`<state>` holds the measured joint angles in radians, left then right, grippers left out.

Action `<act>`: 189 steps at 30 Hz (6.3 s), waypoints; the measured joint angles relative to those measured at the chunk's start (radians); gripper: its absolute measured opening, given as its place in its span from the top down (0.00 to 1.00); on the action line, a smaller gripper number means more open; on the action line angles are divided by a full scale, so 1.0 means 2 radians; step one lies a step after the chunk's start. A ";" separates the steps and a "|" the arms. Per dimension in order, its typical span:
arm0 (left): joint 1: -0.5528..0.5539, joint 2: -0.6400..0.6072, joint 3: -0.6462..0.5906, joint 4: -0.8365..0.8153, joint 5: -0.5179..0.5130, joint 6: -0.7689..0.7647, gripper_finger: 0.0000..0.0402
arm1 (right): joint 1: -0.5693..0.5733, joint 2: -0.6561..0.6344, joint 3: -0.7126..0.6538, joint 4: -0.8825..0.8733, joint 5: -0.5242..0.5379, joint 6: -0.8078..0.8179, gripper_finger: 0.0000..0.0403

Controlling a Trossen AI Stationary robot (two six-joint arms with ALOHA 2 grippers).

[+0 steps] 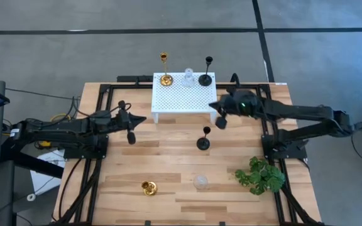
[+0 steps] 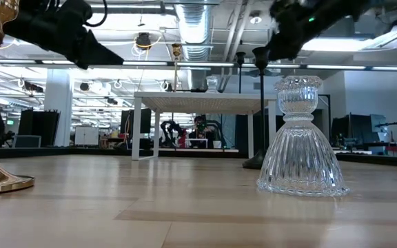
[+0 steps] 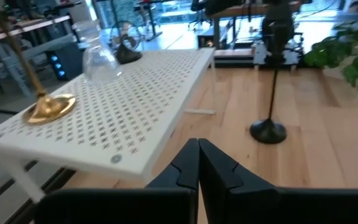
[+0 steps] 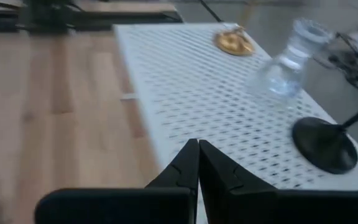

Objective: Pick & Place candle stick holders
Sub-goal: Put the top transparent candle holder on the shelf, then put the black candle holder on the shelf aligned with the other black candle holder

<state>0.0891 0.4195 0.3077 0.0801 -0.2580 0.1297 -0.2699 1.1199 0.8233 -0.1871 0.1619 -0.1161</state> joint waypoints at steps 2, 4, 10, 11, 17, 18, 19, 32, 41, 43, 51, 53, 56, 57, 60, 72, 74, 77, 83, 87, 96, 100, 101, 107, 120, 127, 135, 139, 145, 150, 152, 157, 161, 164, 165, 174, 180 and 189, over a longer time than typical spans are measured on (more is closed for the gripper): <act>0.000 0.000 0.000 0.004 0.011 0.001 0.99 | -0.026 0.035 0.021 0.000 -0.010 -0.008 1.00; 0.000 0.000 0.000 0.006 0.014 0.001 0.99 | -0.048 0.071 0.044 0.004 -0.027 -0.018 1.00; 0.000 0.000 0.000 0.006 0.014 0.002 0.98 | -0.086 0.166 0.122 0.009 -0.055 -0.034 1.00; 0.000 0.000 0.000 0.006 0.014 0.002 0.98 | -0.089 0.180 0.135 0.011 -0.055 -0.038 1.00; 0.000 0.000 0.000 0.005 0.014 0.002 0.98 | -0.105 0.241 0.187 0.035 -0.053 -0.043 1.00; 0.000 0.000 0.000 0.005 0.014 0.002 0.98 | -0.107 0.251 0.194 0.036 -0.049 -0.046 1.00; 0.000 0.001 0.000 0.005 0.014 0.002 0.98 | -0.109 0.260 0.202 0.038 -0.041 -0.047 1.00; 0.000 0.001 0.000 0.005 0.014 0.002 0.98 | -0.092 0.294 0.222 0.036 0.015 -0.039 1.00; 0.000 0.001 0.000 0.005 0.014 0.002 0.98 | -0.069 0.283 0.222 0.032 0.059 -0.033 1.00; 0.000 0.001 0.001 0.005 0.014 0.002 0.98 | -0.062 0.284 0.222 0.032 0.089 -0.030 1.00; 0.000 0.001 0.001 0.005 0.014 0.002 0.99 | -0.045 0.285 0.222 0.043 0.134 -0.030 1.00; 0.000 0.001 0.001 0.006 0.014 0.002 0.99 | -0.047 0.285 0.222 0.051 0.135 -0.030 1.00; 0.000 0.001 0.001 0.007 0.014 0.002 0.99 | -0.053 0.285 0.222 0.062 0.135 -0.030 1.00; 0.000 0.001 0.001 0.007 0.014 0.002 0.98 | -0.054 0.285 0.222 0.063 0.135 -0.029 1.00; 0.000 0.001 0.001 0.007 0.014 0.002 0.98 | -0.060 0.285 0.222 0.066 0.133 -0.030 1.00; 0.000 0.001 0.001 0.009 0.014 0.002 0.98 | -0.073 0.285 0.222 0.089 0.075 -0.030 1.00; 0.000 0.001 0.001 0.009 0.014 0.002 0.98 | -0.073 0.285 0.222 0.089 0.071 -0.031 1.00; 0.000 0.001 0.001 0.009 0.014 0.002 0.98 | -0.071 0.285 0.222 0.081 0.067 -0.027 1.00; 0.000 0.001 0.001 0.009 0.014 0.002 0.98 | -0.057 0.284 0.222 0.038 0.089 -0.022 1.00; 0.000 0.001 0.001 0.008 0.014 0.002 0.98 | -0.046 0.284 0.222 0.013 0.093 -0.024 1.00; 0.000 0.001 0.001 0.007 0.014 0.002 0.98 | -0.016 0.240 0.221 -0.066 0.106 -0.031 1.00; 0.000 0.001 0.001 0.007 0.014 0.002 0.98 | -0.005 0.196 0.221 -0.111 0.107 -0.039 1.00; 0.000 0.001 0.001 0.007 0.014 0.002 0.98 | -0.004 0.185 0.221 -0.122 0.107 -0.039 1.00; 0.000 0.001 0.001 0.006 0.014 0.002 0.98 | 0.008 0.102 0.187 -0.160 0.109 -0.021 1.00; 0.000 0.001 0.001 0.006 0.014 0.013 0.98 | 0.091 -0.095 -0.088 -0.030 0.010 0.063 1.00; 0.000 0.001 0.001 0.009 0.014 0.013 0.98 | 0.137 -0.096 -0.154 0.012 -0.052 0.111 1.00; 0.000 0.001 0.001 0.009 0.014 0.012 0.98 | 0.137 -0.029 -0.162 0.090 -0.027 0.136 0.98; 0.000 0.001 0.001 0.009 0.014 0.012 0.98 | 0.133 0.003 -0.162 0.118 -0.028 0.137 0.87; 0.000 0.001 0.001 0.009 0.014 0.012 0.98 | 0.131 0.035 -0.162 0.132 -0.028 0.147 0.60; 0.000 0.001 0.001 0.009 0.014 0.012 0.98 | 0.131 0.058 -0.162 0.173 -0.030 0.147 0.42; 0.000 0.001 0.001 0.009 0.014 0.012 0.98 | 0.131 0.067 -0.162 0.189 -0.033 0.147 0.40; 0.000 0.001 0.001 0.009 0.014 0.011 0.98 | 0.131 0.081 -0.161 0.221 -0.045 0.147 0.47; 0.000 0.001 0.001 0.008 0.014 0.011 0.98 | 0.131 0.081 -0.161 0.228 -0.045 0.155 0.64; 0.000 0.001 0.001 0.008 0.014 0.011 0.98 | 0.131 0.081 -0.160 0.228 -0.045 0.160 0.80; 0.000 0.001 0.001 0.008 0.014 0.011 0.98 | 0.131 0.081 -0.159 0.226 -0.045 0.160 0.86; 0.000 0.001 0.001 0.007 0.014 0.011 0.98 | 0.132 0.081 -0.073 0.118 -0.049 0.158 0.98; 0.000 0.001 0.001 0.007 0.014 0.011 0.98 | 0.132 0.080 0.048 -0.014 -0.045 0.129 0.98; 0.000 0.001 0.001 0.007 0.014 0.011 0.98 | 0.094 0.080 0.183 -0.112 -0.015 0.041 0.99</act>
<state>0.0891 0.4210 0.3092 0.0944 -0.2306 0.1520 -0.0825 1.2800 1.1884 -0.4115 0.1329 -0.0334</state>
